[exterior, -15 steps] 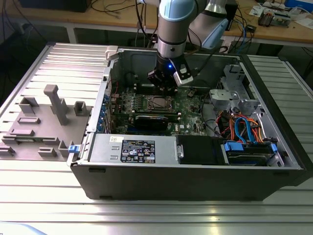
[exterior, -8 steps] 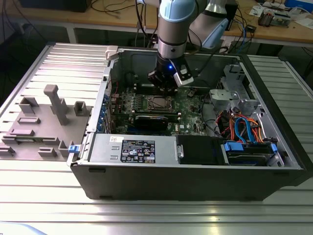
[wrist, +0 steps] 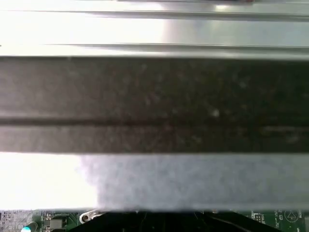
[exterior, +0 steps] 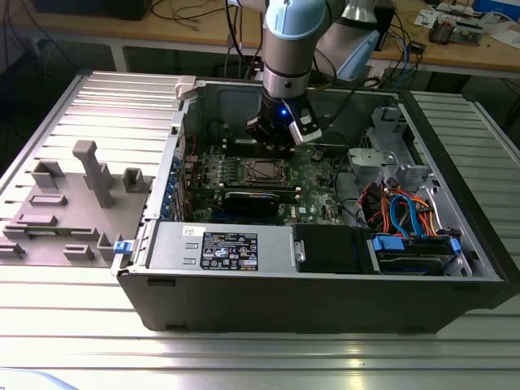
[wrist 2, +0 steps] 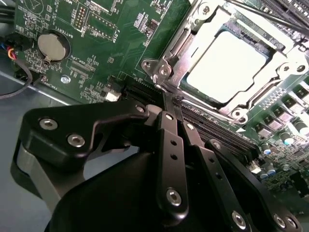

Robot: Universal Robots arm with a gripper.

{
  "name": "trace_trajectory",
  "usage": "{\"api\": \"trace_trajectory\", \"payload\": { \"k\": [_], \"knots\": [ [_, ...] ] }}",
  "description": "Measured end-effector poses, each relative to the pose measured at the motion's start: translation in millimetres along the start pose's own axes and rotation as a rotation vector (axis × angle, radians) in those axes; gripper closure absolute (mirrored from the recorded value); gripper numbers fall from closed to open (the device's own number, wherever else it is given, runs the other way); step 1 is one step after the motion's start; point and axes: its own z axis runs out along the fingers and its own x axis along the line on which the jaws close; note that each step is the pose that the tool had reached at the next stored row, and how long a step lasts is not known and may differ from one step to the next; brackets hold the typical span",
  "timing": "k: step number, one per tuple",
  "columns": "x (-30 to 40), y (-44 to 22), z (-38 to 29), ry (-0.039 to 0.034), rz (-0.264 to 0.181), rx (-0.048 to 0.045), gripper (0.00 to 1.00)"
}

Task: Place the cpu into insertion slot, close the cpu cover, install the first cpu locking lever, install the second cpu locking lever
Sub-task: 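Install the first cpu locking lever, then install the second cpu locking lever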

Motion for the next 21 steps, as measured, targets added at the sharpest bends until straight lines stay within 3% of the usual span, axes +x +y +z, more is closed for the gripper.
{"api": "trace_trajectory", "payload": {
  "k": [4, 9, 21],
  "knots": [
    [-0.2, -0.1, -3.9, 0.0000, 0.000, -0.0001, 0.89],
    [-0.1, -6.0, -4.8, 0.0000, 0.000, 0.0000, 0.89],
    [0.0, -9.1, -5.2, 0.0000, 0.000, 0.0000, 0.89]
  ]
}}
